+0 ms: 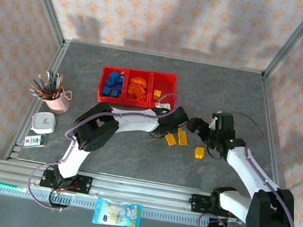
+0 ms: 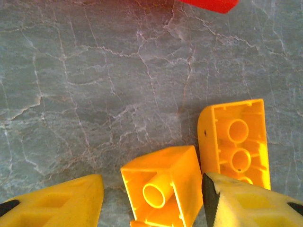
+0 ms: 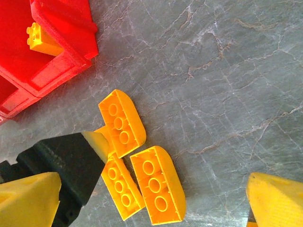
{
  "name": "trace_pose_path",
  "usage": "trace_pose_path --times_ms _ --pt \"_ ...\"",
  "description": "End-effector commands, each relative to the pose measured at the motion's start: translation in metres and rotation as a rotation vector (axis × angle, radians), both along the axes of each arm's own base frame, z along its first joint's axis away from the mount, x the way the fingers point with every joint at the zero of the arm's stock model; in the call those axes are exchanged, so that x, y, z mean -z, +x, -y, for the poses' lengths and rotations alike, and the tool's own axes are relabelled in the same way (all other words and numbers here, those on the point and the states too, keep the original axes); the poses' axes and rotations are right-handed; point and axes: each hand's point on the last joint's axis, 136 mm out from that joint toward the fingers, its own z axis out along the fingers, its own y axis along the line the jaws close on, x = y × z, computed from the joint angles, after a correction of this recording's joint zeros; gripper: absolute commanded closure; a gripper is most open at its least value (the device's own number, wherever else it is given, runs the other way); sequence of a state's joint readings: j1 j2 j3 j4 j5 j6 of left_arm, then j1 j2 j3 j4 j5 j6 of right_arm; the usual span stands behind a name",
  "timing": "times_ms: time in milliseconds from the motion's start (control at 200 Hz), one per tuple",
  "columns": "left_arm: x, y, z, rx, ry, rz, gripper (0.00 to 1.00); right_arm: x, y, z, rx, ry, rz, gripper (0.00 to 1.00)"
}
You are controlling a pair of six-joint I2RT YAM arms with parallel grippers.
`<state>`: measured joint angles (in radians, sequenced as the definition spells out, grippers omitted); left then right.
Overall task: Sort the legos into containers by color
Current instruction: Pick up the lego from the center of the table.
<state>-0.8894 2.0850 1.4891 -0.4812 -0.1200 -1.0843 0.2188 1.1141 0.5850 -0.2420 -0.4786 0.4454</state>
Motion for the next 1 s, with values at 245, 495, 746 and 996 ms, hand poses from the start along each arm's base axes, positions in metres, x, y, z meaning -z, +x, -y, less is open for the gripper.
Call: trace_pose_path --times_ms 245,495,746,996 --pt "0.017 0.014 0.001 -0.024 0.004 0.001 0.50 -0.002 0.002 0.001 0.007 0.006 0.015 0.00" --pt "0.013 0.015 -0.003 -0.030 -0.002 0.014 0.60 -0.004 0.002 0.001 0.007 0.005 0.017 0.00" --pt "-0.009 0.009 -0.014 -0.048 -0.036 0.050 0.63 -0.011 0.005 -0.003 -0.011 0.023 0.034 0.00" --pt "-0.041 0.013 -0.042 -0.077 -0.017 0.112 0.64 -0.032 0.013 -0.016 -0.099 0.043 0.086 0.00"
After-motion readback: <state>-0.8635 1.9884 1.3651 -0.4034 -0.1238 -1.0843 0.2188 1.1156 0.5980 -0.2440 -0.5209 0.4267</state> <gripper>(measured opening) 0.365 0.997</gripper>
